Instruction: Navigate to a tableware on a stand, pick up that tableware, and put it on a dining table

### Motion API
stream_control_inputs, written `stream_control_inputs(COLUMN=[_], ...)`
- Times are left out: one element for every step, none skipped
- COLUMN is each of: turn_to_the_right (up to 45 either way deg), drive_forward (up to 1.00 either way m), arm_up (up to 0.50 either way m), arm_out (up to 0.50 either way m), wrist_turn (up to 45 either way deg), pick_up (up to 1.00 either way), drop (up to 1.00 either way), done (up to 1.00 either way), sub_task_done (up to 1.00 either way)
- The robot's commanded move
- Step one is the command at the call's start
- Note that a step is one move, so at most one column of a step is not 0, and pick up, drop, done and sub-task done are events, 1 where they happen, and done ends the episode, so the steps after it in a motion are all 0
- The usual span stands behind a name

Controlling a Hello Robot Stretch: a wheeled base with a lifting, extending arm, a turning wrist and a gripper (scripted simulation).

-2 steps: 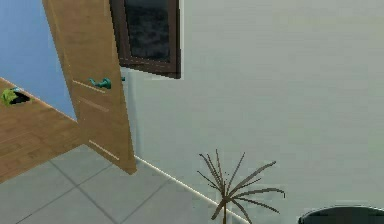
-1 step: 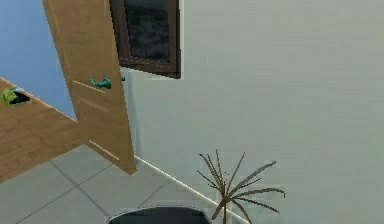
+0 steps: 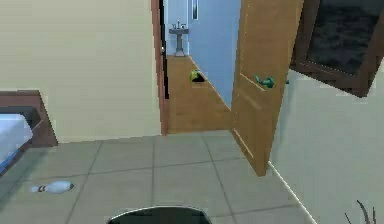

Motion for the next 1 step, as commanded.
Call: stream_control_inputs(turn_to_the_right=[0.0], drive_forward=[1.0], arm_up=[0.0], arm_out=[0.0], wrist_turn=[0.0], pick_up=[0.0], drop=[0.0], done=[0.0], sub_task_done=[0.0])
